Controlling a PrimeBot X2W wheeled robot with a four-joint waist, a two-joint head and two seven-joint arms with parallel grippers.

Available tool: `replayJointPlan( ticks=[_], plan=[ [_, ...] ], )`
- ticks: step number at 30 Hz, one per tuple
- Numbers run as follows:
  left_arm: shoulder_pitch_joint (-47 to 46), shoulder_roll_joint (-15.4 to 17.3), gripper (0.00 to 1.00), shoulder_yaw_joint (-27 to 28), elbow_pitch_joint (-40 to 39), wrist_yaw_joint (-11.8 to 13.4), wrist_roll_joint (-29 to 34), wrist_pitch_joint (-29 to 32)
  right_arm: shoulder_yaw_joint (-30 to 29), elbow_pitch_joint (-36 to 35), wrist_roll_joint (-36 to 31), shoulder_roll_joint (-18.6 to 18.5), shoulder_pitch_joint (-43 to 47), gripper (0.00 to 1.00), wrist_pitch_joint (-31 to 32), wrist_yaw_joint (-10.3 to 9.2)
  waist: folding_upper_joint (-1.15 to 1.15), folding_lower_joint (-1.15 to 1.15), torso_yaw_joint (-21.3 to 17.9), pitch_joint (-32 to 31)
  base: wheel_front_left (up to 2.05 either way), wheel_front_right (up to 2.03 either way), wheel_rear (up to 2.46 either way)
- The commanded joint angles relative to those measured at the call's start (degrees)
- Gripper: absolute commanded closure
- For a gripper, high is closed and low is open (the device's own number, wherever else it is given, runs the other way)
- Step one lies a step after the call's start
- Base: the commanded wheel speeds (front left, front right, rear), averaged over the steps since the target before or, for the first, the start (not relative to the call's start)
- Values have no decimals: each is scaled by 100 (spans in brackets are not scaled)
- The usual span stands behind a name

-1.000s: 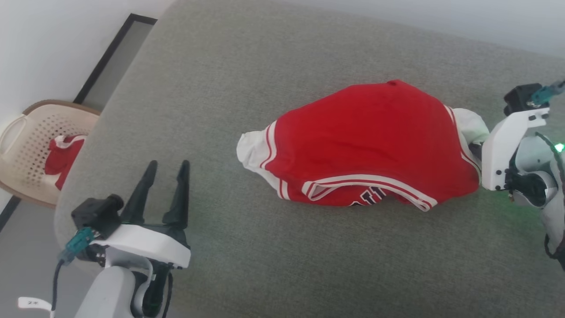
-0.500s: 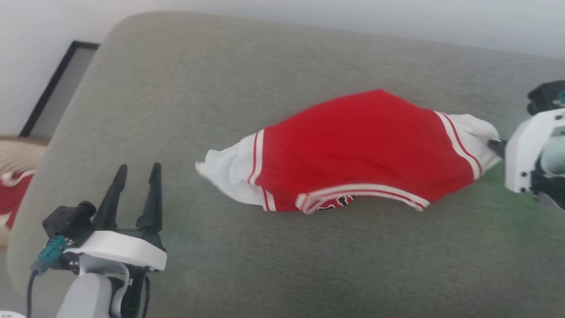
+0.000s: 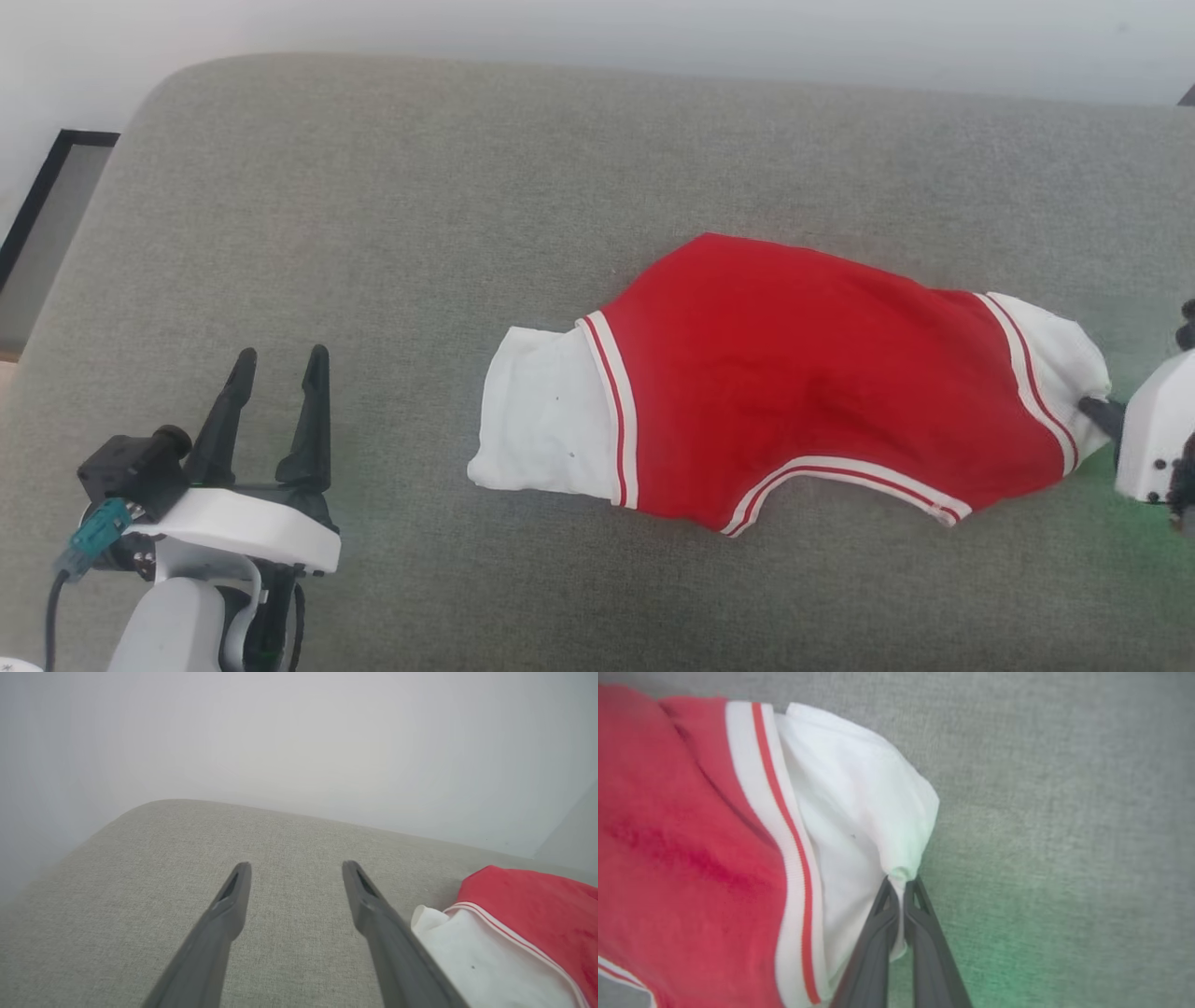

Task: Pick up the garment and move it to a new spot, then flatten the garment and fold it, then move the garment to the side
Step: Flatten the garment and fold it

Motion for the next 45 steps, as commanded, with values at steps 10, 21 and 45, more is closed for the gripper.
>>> replayJointPlan(
  ticks=[10,21,45],
  plan=[
    [-253,113,0,-103,203,-42,-33,-24,-140,722,-343,669,-43,42,23,-6,0,0,-66,68,0,0,0],
    [-204,426,0,-157,137,-42,-205,379,-239,36,-388,558,-204,0,-310,-5,0,0,-478,-119,0,0,0],
    [495,912,0,-466,-1402,1110,-1183,4802,-1556,-2306,-1407,1350,1110,0,-2061,-3,0,0,-1554,-152,0,0,0]
  ],
)
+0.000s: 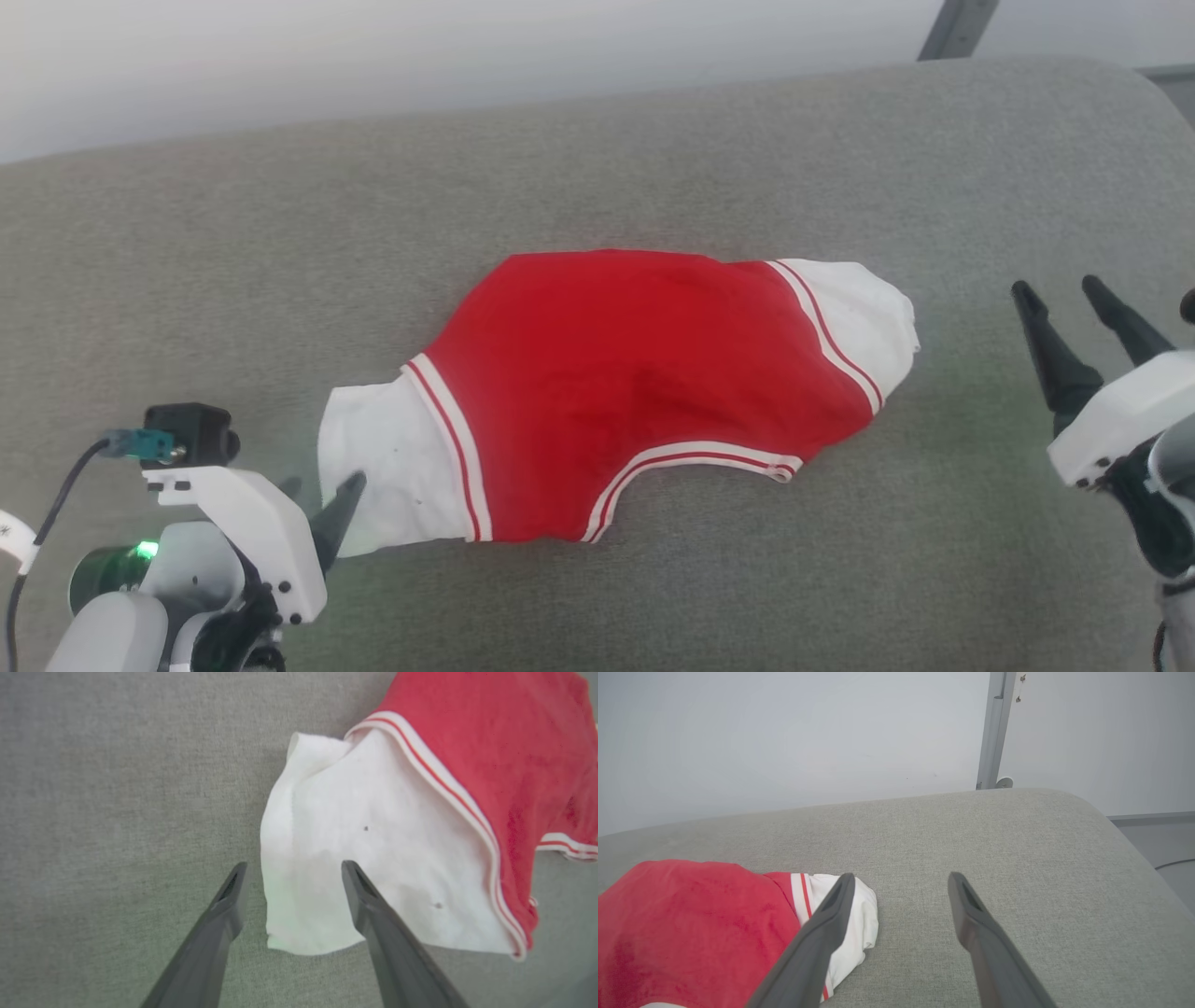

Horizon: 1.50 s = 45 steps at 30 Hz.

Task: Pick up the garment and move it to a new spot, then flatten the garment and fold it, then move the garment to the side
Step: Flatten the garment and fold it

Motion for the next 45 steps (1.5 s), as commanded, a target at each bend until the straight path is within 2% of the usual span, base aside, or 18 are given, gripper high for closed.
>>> replayJointPlan(
  ticks=[1,7,10,13,14,16,17,18,23,29,38,42,45],
  plan=[
    [76,65,0,-31,-92,122,10,239,-43,-111,-67,73,116,0,-33,0,0,0,-65,50,0,0,0],
    [84,143,0,-118,-294,555,-30,1033,-215,-373,-170,348,380,0,71,0,0,0,-208,175,0,0,0],
    [26,192,0,-198,-186,636,14,1243,-246,-444,-205,447,464,0,133,0,0,0,-262,234,0,0,0],
    [-62,192,0,-308,-7,591,43,1336,-235,-478,-228,502,529,0,225,0,0,0,-291,267,0,0,0],
    [-71,184,5,-342,67,578,44,1355,-228,-490,-232,507,533,0,256,0,0,0,-294,272,0,0,0],
    [-150,212,84,-419,205,507,103,1325,-183,-499,-208,517,557,0,357,0,0,0,-296,281,0,0,0],
    [-150,212,84,-419,205,507,103,1325,-183,-499,-208,517,557,0,357,0,0,0,-296,281,0,0,0],
    [-181,196,100,-446,268,484,90,1336,-173,-499,-191,507,565,0,397,0,0,0,-287,283,0,0,0],
    [-366,206,100,-575,574,260,60,1329,-14,-455,-49,432,433,0,711,0,0,0,-205,309,0,0,0],
    [-672,231,100,-579,764,143,126,1184,298,-41,170,165,-25,0,1217,0,0,0,15,433,0,0,0],
    [-1205,3,100,-831,965,-80,223,960,822,1305,359,-305,-1205,0,2075,0,0,0,581,834,0,0,0],
    [-1352,-90,100,-905,1055,-146,233,855,1135,1850,358,-407,-1568,0,2417,0,0,0,750,994,0,0,0],
    [-1449,-169,100,-959,1145,-200,220,781,1338,2261,468,-345,-1724,0,2626,0,0,0,851,1090,0,0,0]
  ],
)
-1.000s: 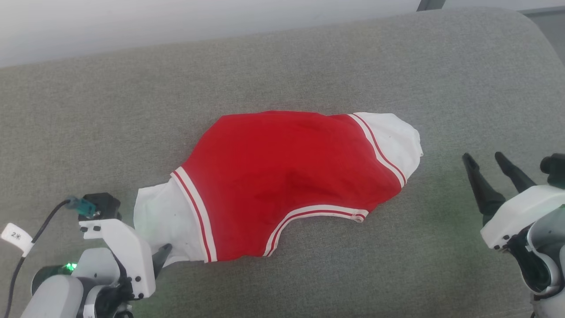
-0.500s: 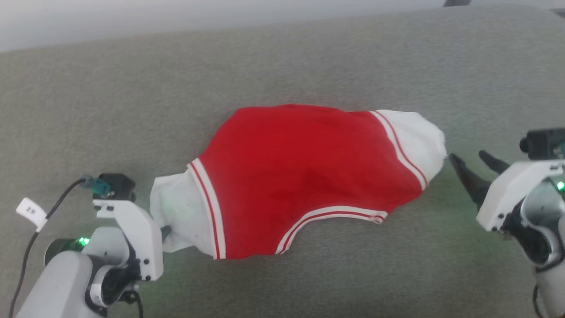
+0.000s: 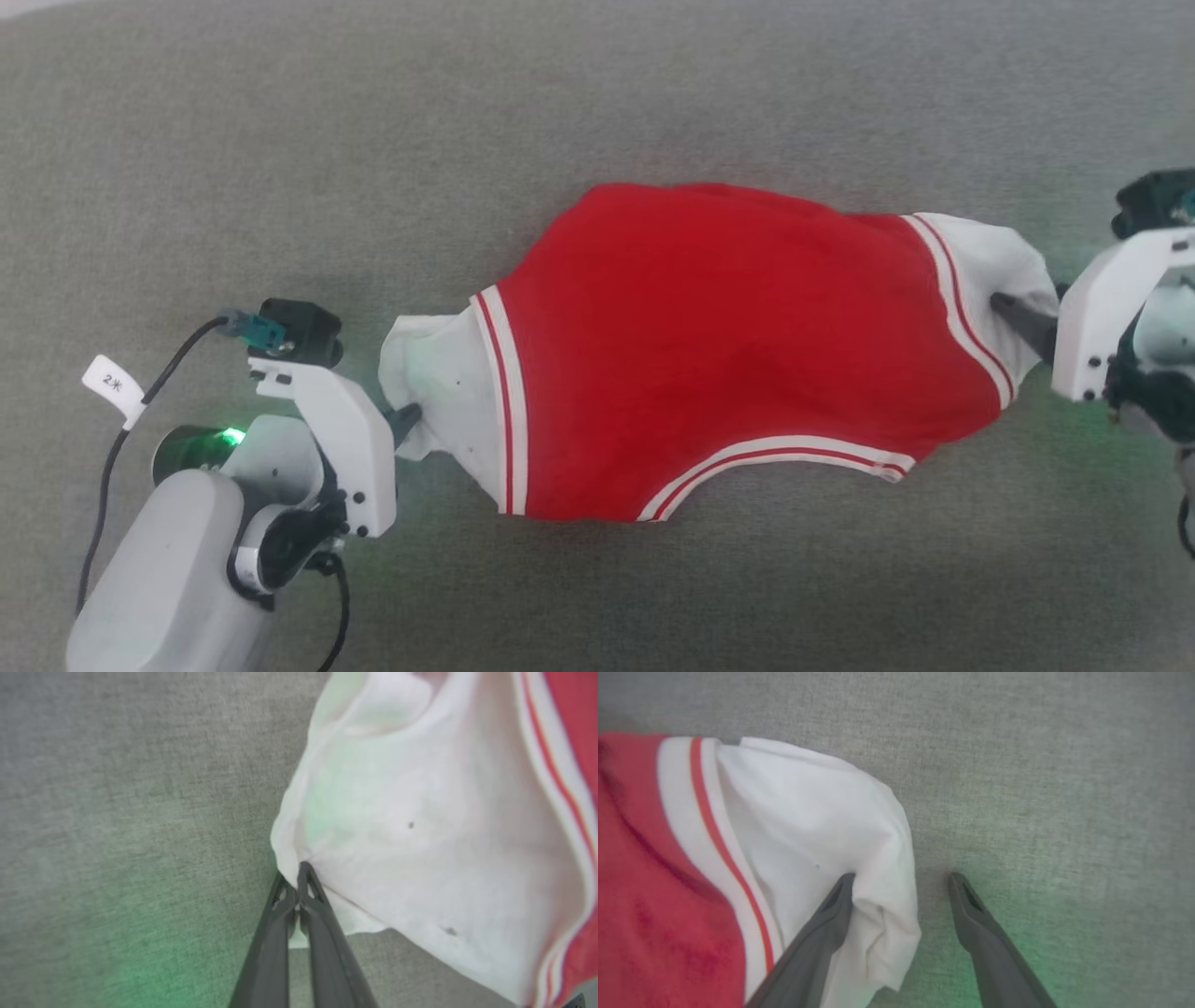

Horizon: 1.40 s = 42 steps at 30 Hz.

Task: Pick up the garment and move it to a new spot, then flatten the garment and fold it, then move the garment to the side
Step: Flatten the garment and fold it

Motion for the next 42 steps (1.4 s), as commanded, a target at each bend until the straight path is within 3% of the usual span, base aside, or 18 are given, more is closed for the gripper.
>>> replayJointPlan(
  ticks=[1,2,3,4,15,24,31,42],
  plan=[
    [-10,-33,100,-63,275,6,108,-34,224,389,108,161,72,0,245,0,0,0,130,128,0,0,0],
    [-33,-58,100,-83,316,-12,105,-50,316,503,121,178,47,0,332,0,0,0,165,147,0,0,0],
    [-52,-83,100,-99,355,-20,93,-82,434,559,149,180,23,82,385,0,0,0,192,157,0,0,0],
    [-71,-97,100,-100,394,-45,77,-104,530,596,229,195,6,100,434,1,0,0,203,159,0,0,0],
    [-477,35,100,90,362,20,-21,-74,735,232,794,-114,-339,100,415,2,0,0,133,-194,0,0,0],
    [-1308,493,100,241,-31,49,106,312,789,-440,1056,-368,-744,100,429,-1,0,0,-87,-947,0,0,0],
    [-2203,679,100,309,46,-36,129,490,801,-749,1069,-346,-1241,100,328,-1,0,0,-237,-1520,0,0,0],
    [-3516,644,100,260,534,-231,288,216,921,-844,998,-206,-2100,100,25,-1,0,0,-382,-1931,0,0,0]
  ],
)
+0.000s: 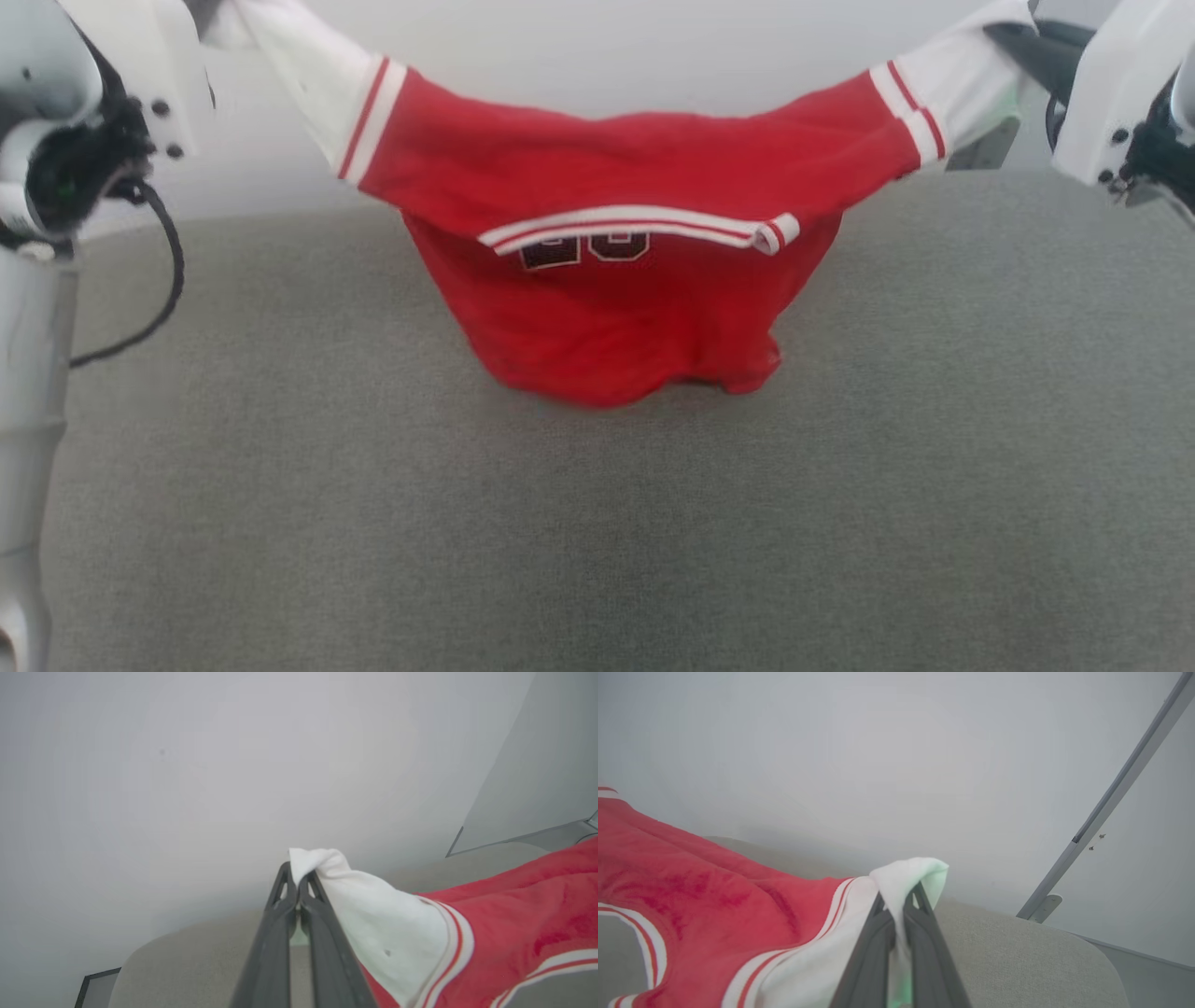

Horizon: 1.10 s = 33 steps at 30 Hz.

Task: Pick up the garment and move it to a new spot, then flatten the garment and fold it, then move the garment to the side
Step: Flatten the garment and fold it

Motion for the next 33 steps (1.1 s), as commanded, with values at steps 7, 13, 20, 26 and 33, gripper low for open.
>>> replayJointPlan(
  ticks=[7,13,20,26,33],
  plan=[
    [-553,-44,100,-61,292,-80,175,-249,157,77,-86,47,-373,100,-195,-1,0,0,-68,-59,0,0,0],
    [-948,-141,100,-107,559,-186,247,-630,159,343,-333,94,-672,100,-756,-1,0,0,-70,245,0,0,0],
    [-1662,-306,100,-157,1046,-271,456,-1340,204,952,-762,244,-1283,100,-1559,-1,0,0,-42,918,0,0,0],
    [-2681,-469,100,-239,1699,-378,780,-2454,269,1660,-1478,364,-2180,100,-2950,-2,0,0,11,1631,0,0,0],
    [-3632,-583,100,-324,2491,-437,1201,-4153,114,2716,-2602,607,-3069,100,-4651,-2,0,0,114,2104,0,0,0]
  ],
)
